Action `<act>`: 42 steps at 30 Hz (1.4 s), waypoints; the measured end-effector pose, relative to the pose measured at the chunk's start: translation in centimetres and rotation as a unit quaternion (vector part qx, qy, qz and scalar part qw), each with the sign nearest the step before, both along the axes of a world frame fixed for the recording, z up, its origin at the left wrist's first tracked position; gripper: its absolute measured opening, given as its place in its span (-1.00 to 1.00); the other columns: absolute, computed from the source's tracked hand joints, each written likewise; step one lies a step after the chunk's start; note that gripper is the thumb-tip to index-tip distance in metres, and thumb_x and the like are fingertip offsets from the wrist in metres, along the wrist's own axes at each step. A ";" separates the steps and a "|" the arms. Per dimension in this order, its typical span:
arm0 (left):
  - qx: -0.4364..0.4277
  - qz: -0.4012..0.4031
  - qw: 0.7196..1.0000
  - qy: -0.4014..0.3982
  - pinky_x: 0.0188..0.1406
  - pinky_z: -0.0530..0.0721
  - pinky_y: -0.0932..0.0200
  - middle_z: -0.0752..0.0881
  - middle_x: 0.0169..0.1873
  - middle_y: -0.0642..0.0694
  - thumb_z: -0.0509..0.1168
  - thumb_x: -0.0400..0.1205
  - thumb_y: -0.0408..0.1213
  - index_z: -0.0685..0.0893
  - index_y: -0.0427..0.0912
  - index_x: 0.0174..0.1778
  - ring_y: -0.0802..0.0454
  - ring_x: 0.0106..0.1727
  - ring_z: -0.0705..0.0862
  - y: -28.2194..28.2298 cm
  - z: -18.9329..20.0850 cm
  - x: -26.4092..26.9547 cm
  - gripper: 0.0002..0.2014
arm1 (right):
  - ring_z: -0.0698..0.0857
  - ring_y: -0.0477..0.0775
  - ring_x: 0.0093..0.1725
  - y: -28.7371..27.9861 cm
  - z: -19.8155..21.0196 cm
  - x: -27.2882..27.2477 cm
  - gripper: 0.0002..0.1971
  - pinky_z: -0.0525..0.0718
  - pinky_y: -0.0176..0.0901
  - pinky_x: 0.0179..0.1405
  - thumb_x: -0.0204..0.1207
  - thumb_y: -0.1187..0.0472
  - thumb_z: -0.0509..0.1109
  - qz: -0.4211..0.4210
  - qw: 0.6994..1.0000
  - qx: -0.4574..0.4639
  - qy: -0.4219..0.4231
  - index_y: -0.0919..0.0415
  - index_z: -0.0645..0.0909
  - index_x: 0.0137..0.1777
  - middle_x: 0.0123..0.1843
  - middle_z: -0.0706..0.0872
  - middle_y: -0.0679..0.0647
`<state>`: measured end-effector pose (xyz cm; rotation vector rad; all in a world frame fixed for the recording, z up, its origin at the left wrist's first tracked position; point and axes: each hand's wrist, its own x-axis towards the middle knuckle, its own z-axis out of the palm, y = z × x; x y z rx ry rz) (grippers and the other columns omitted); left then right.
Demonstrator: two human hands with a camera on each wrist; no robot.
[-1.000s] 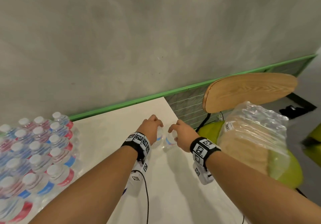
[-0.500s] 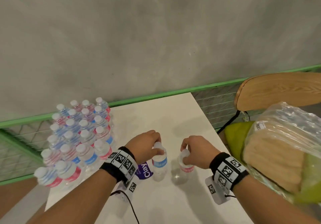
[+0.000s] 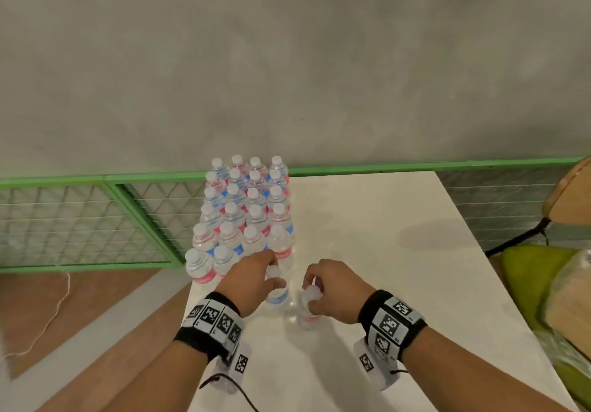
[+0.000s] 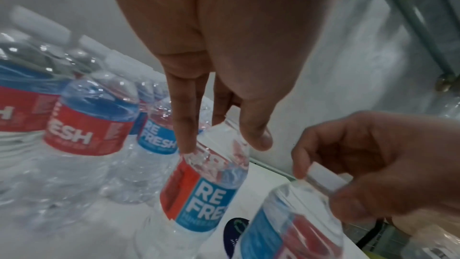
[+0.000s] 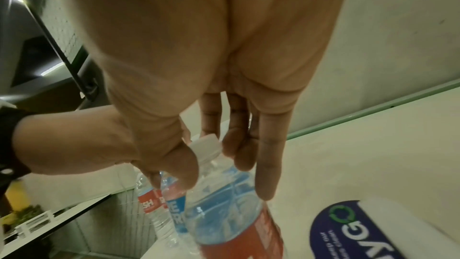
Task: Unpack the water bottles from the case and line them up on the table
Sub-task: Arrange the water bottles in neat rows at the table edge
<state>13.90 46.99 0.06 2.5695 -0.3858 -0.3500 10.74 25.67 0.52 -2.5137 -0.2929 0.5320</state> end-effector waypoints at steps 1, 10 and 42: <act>-0.004 0.013 1.000 -0.001 -0.04 0.62 0.08 0.68 -0.07 0.00 0.44 0.52 -0.01 0.57 -0.07 0.04 0.00 -0.05 0.63 0.5 -0.2 -0.1 -0.70 | 0.54 0.01 -0.14 0.9 -0.2 0.3 -0.70 0.58 -0.13 -0.17 0.26 0.10 0.51 -0.003 1.000 0.002 -0.003 0.00 0.62 0.02 -0.10 0.52 -0.04; -0.037 0.052 0.995 -0.082 -0.04 0.60 0.20 0.60 0.04 0.09 0.41 0.56 0.00 0.58 -0.01 0.15 0.11 -0.05 0.60 2.1 -1.2 -0.7 -0.69 | 0.55 0.00 -0.08 4.2 -0.6 2.3 -0.64 0.55 -0.17 -0.06 0.42 -0.01 0.52 -0.047 0.998 0.013 -0.043 0.04 0.55 0.16 -0.05 0.51 -0.03; 0.063 -0.066 0.991 -0.098 0.20 0.54 0.12 0.64 0.22 -0.03 0.32 0.58 -0.46 0.66 -0.03 0.29 -0.06 0.20 0.57 4.3 -1.2 2.8 -0.61 | 0.63 0.05 0.15 3.1 -0.8 2.1 -0.50 0.62 -0.08 0.16 0.36 0.47 0.31 0.056 0.996 0.022 -0.068 -0.09 0.62 0.19 0.21 0.59 -0.10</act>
